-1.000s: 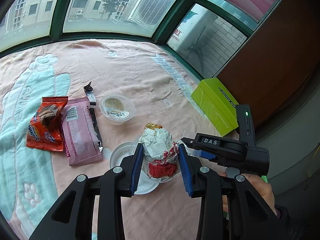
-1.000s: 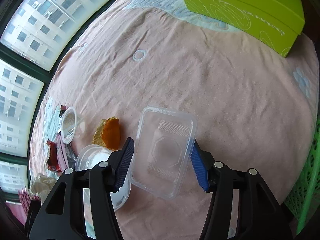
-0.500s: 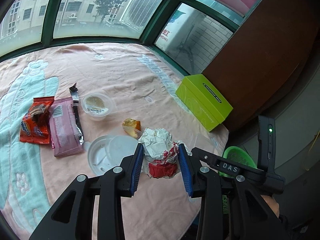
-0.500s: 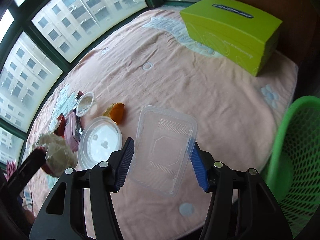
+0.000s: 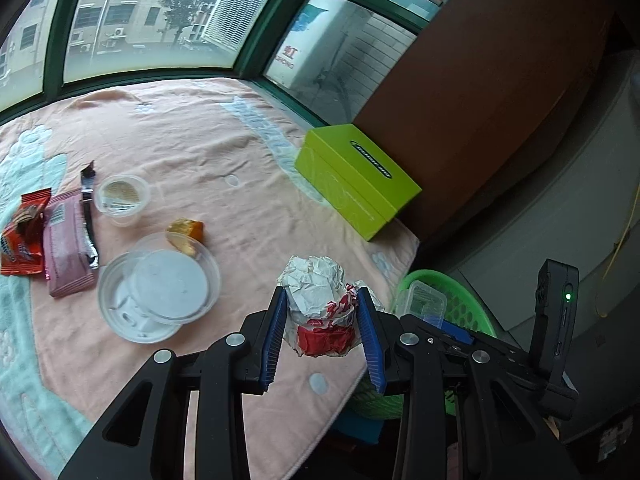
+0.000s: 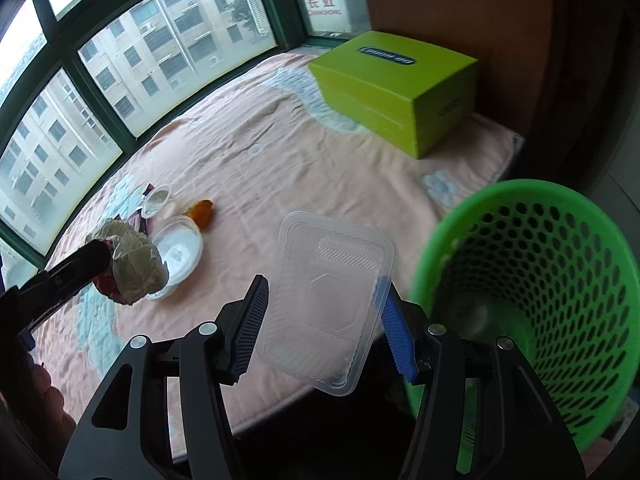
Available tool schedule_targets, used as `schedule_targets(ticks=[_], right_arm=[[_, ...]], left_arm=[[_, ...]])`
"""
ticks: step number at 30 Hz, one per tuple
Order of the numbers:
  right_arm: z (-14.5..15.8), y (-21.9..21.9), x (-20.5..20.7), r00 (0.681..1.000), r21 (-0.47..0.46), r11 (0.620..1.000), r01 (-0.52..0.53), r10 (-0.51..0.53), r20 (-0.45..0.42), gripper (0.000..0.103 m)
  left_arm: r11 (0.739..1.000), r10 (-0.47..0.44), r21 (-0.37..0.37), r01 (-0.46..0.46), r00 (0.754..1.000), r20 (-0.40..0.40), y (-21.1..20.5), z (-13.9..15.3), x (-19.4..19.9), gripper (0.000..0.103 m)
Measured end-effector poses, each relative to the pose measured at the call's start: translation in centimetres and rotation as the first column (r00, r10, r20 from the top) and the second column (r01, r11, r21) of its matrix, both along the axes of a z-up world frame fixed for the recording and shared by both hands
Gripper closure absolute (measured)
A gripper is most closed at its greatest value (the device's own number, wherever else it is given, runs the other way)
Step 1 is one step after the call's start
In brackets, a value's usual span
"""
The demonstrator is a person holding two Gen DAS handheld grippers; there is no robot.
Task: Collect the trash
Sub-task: 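Grasp the clear rectangular container with the right gripper while left carries the wrapper toward the basket, then drop the clear container into the green basket with the right gripper while left releases the wrapper there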
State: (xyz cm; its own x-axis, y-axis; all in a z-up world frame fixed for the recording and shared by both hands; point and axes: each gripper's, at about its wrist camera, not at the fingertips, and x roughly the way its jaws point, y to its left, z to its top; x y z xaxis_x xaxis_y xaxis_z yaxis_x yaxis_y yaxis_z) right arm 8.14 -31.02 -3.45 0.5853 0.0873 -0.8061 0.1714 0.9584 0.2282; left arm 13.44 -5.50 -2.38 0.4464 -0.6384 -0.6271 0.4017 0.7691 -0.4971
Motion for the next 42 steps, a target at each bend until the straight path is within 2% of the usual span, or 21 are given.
schedule_targets(ticks=[16, 24, 28, 30, 42], right_arm=[[0.1, -9.0, -6.9, 0.983, -0.067, 0.980, 0.186, -0.184, 0.025, 0.047], [-0.3, -12.9, -9.2, 0.961, -0.051, 0.960, 0.276, -0.275, 0.019, 0.046], [-0.5, -14.0, -10.0, 0.953, -0.043, 0.952, 0.302, -0.302, 0.019, 0.045], [-0.6, -14.4, -10.2, 0.950, -0.040, 0.949, 0.313, -0.312, 0.026, 0.040], [0.5, -15.4, -11.9, 0.936, -0.036, 0.937, 0.347, -0.344, 0.078, 0.036]], left_arm=[[0.988, -0.152, 0.019, 0.152, 0.988, 0.017, -8.5, 1.0, -1.7, 0.068], [0.976, -0.218, 0.018, 0.217, 0.976, 0.017, -11.7, 1.3, -2.4, 0.068], [0.967, -0.254, 0.022, 0.253, 0.967, 0.015, -13.5, 1.3, -2.8, 0.068], [0.962, -0.271, 0.027, 0.270, 0.963, 0.013, -14.4, 1.3, -2.9, 0.068], [0.940, -0.335, 0.059, 0.336, 0.942, -0.015, -18.7, 0.4, -4.0, 0.068]])
